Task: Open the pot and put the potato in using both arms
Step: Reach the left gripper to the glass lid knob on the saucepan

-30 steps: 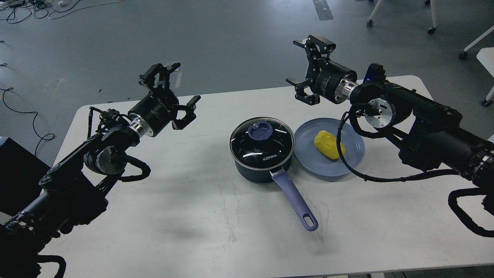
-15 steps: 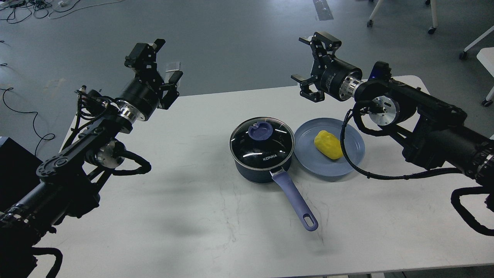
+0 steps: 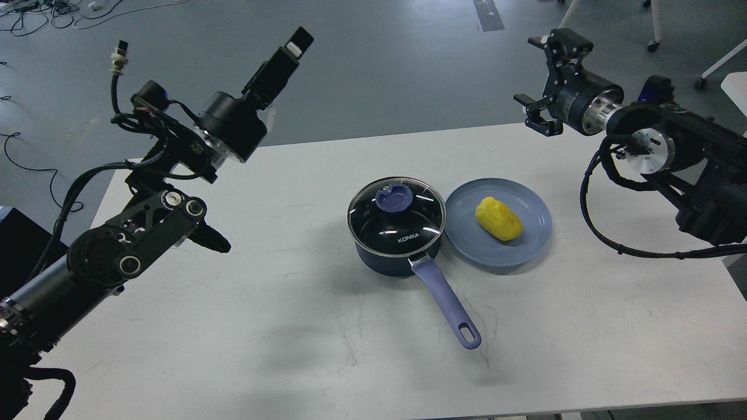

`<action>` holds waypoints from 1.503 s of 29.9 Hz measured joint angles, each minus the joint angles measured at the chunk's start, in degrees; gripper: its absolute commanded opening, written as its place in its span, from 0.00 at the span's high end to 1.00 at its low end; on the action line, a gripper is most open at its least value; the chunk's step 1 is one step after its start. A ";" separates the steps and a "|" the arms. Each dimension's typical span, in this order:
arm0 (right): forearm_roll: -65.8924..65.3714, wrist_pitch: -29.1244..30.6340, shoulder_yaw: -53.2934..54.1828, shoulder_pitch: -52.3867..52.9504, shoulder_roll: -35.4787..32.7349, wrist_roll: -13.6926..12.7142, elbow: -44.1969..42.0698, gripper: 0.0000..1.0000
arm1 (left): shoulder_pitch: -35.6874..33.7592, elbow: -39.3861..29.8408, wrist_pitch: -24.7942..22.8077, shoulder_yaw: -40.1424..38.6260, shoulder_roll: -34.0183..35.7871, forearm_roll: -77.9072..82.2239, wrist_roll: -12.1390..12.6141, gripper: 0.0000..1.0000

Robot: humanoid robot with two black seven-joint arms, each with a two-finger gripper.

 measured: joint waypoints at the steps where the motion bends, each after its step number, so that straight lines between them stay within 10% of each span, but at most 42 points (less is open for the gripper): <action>1: 0.07 0.00 0.02 -0.18 -0.57 0.01 0.23 0.00 | 0.00 0.03 2.23 2.26 -0.26 4.46 0.00 0.00; 8: 0.27 -0.15 1.02 -2.35 -2.76 0.02 1.36 0.00 | 0.00 6.11 10.75 11.80 -5.44 28.78 0.00 0.00; 45: 0.11 -1.56 1.82 -3.52 -2.31 0.10 1.14 0.00 | -0.16 21.69 10.73 16.21 -14.77 36.79 0.03 0.01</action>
